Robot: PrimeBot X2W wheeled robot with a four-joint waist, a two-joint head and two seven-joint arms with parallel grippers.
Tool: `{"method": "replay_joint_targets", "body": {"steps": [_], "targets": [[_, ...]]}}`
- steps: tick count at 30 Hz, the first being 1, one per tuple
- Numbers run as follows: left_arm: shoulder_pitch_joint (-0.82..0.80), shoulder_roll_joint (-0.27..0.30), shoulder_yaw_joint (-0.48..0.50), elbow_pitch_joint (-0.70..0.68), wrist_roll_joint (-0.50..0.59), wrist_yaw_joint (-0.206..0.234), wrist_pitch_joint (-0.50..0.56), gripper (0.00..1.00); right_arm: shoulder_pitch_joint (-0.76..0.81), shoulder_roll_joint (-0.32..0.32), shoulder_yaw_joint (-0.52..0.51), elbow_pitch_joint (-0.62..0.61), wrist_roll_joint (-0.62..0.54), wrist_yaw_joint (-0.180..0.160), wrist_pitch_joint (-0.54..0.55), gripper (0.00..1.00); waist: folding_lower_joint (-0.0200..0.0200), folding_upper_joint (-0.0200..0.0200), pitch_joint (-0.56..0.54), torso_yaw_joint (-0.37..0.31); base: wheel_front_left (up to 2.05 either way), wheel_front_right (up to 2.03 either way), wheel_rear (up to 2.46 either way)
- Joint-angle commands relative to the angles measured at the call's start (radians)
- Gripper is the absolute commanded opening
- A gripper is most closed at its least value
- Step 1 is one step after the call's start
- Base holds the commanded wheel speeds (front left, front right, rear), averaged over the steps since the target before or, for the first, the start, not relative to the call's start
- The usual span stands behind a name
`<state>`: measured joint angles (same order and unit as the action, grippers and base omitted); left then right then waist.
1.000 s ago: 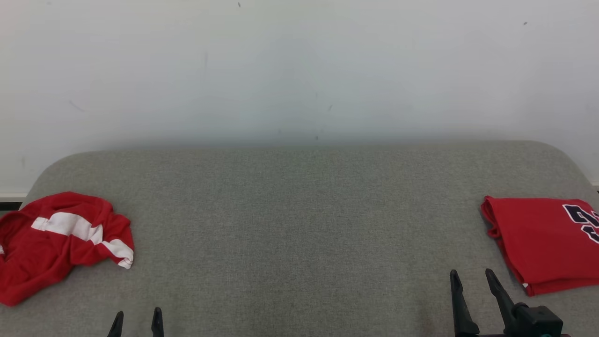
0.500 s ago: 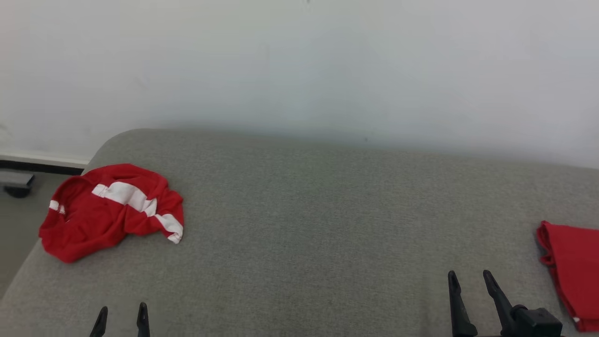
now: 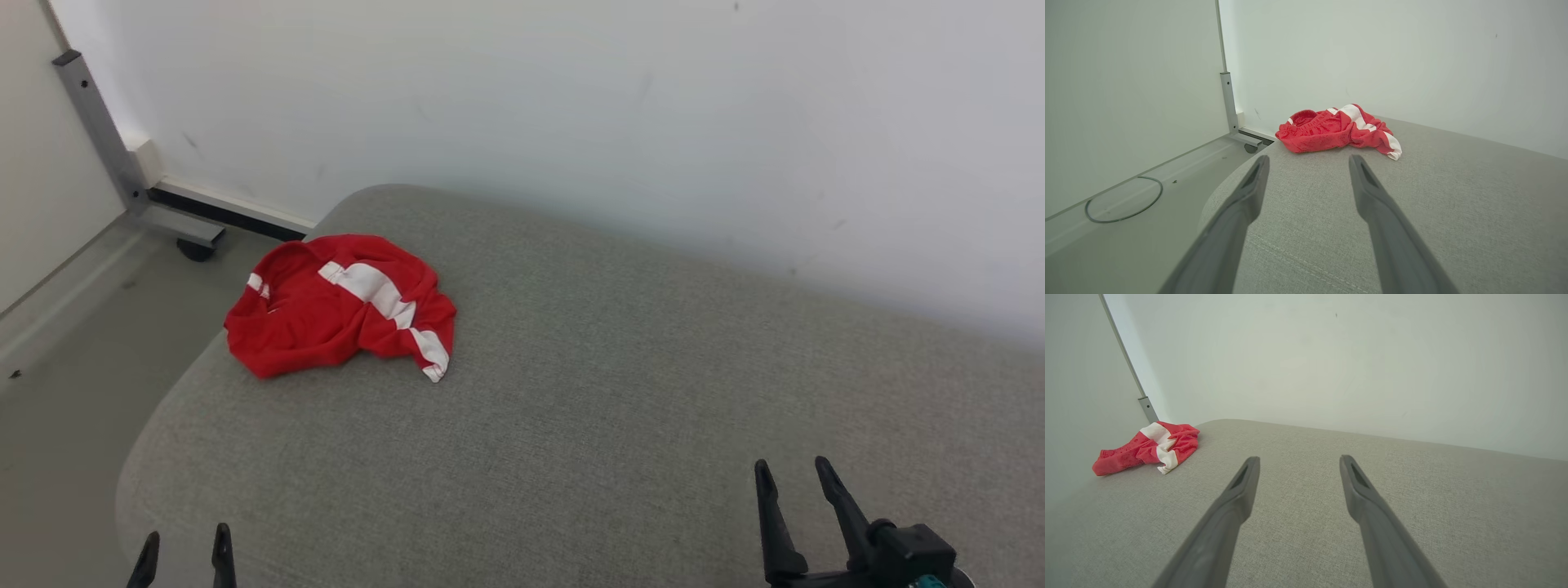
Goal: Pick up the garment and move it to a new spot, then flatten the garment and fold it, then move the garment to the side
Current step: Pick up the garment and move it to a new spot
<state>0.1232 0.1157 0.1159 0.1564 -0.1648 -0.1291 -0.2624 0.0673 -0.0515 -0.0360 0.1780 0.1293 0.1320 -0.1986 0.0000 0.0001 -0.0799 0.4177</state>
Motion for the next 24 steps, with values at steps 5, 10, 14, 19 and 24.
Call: {"method": "replay_joint_targets", "body": {"steps": [5, 10, 14, 19, 24], "targets": [[0.013, -0.003, 0.028, -0.017, -0.009, 0.001, -0.003, 1.00, -0.034, 0.002, 0.034, 0.009, 0.003, -0.002, 0.001, 1.00, 0.0000, -0.0001, 0.030, 0.073, 0.00, 0.00, 0.00], [0.026, -0.019, 0.039, -0.033, -0.001, 0.003, -0.003, 1.00, -0.054, 0.002, 0.052, 0.020, -0.009, -0.002, 0.002, 1.00, 0.0000, -0.0001, 0.038, 0.078, 0.00, 0.00, 0.00], [0.009, -0.019, 0.039, -0.011, -0.004, 0.002, -0.003, 1.00, -0.052, 0.002, 0.048, 0.014, -0.013, -0.002, -0.004, 1.00, 0.0000, -0.0001, 0.039, 0.078, 0.00, 0.00, 0.00], [-0.015, -0.026, 0.020, 0.014, 0.001, 0.001, -0.003, 1.00, -0.031, 0.002, 0.046, 0.009, -0.006, -0.002, 0.001, 1.00, 0.0000, -0.0001, 0.038, 0.078, 0.00, 0.00, 0.00], [-0.126, -0.021, -0.013, 0.073, -0.018, 0.000, 0.018, 1.00, -0.010, 0.002, 0.046, -0.005, -0.013, -0.002, 0.015, 1.00, 0.0000, -0.0001, 0.047, 0.083, 0.00, 0.00, 0.00]]}}
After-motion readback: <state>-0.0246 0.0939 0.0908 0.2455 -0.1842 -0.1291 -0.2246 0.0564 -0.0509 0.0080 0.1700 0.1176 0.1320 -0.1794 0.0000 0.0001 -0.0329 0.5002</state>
